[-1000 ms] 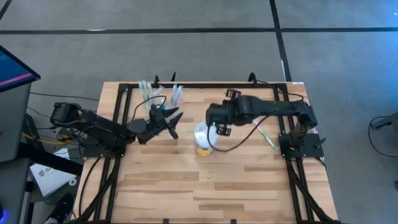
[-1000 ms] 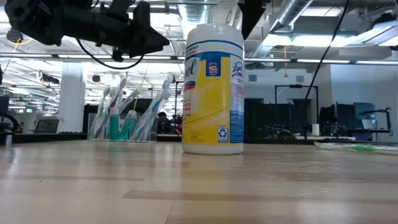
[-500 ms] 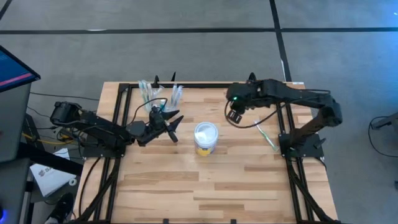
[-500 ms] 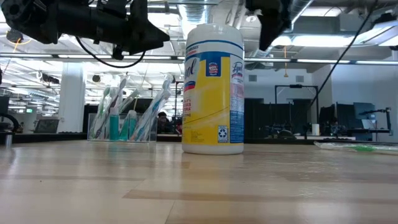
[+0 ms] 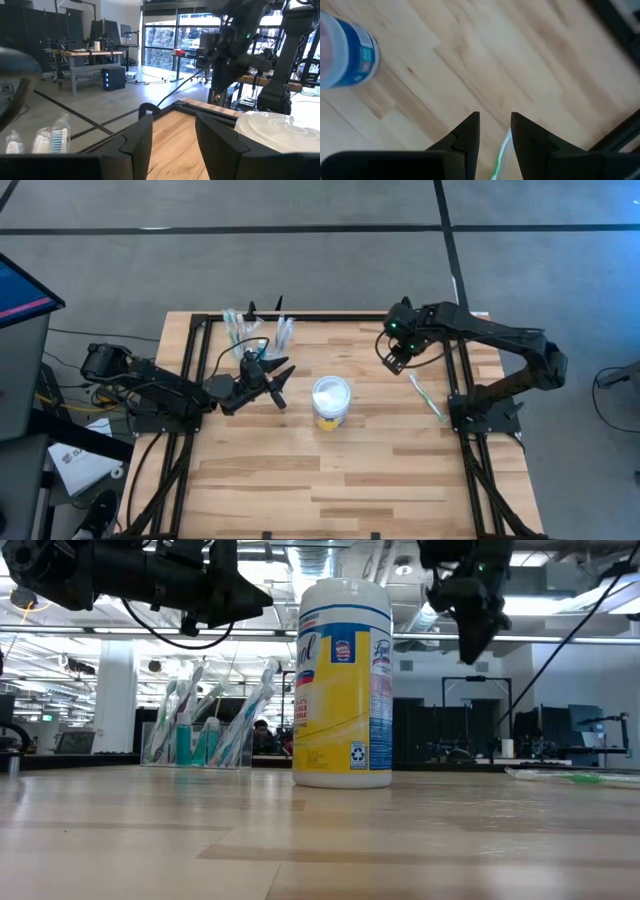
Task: Pick & Place toothbrushing station
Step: Put the green toothbrush into the white organizer
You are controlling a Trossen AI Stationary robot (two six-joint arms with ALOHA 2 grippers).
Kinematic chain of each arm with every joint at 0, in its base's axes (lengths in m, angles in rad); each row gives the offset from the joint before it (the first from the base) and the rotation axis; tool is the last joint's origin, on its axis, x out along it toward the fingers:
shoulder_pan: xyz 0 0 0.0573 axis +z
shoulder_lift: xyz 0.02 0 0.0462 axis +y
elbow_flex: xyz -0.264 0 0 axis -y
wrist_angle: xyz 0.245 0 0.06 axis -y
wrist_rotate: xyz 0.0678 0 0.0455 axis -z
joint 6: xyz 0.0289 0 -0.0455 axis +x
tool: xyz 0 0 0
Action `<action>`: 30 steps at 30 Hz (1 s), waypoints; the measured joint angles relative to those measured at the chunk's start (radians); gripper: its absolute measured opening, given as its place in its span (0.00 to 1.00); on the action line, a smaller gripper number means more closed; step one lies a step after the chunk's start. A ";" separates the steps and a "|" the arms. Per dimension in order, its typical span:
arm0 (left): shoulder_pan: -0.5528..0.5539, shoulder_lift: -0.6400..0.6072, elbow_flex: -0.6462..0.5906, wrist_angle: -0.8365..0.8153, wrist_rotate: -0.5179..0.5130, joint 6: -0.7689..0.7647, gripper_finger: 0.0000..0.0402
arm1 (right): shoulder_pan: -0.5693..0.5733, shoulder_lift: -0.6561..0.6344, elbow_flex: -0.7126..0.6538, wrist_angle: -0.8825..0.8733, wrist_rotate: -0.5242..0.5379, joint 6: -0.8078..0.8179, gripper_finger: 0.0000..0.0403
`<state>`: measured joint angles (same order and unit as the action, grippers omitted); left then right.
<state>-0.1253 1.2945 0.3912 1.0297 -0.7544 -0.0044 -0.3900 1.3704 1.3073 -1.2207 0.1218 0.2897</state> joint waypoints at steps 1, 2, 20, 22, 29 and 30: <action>0.000 0.000 0.000 0.000 0.000 0.000 0.36 | -0.011 0.000 -0.017 -0.001 -0.018 0.000 0.25; 0.000 0.000 0.000 0.000 0.000 0.000 0.36 | -0.023 0.000 -0.032 -0.001 -0.036 0.000 0.25; 0.000 0.000 0.000 -0.001 0.000 0.000 0.36 | -0.137 0.003 -0.343 0.111 -0.178 -0.015 0.25; 0.000 0.000 0.000 -0.002 0.000 0.000 0.36 | -0.143 0.003 -0.371 0.114 -0.179 -0.023 0.25; 0.000 0.000 0.000 -0.003 0.000 0.000 0.36 | -0.145 0.003 -0.457 0.161 -0.179 -0.025 0.25; 0.000 0.000 0.000 -0.003 0.000 0.000 0.36 | -0.145 0.003 -0.469 0.169 -0.179 -0.027 0.25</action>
<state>-0.1252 1.2945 0.3912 1.0267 -0.7545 -0.0040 -0.5354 1.3735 0.8387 -1.0513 -0.0570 0.2627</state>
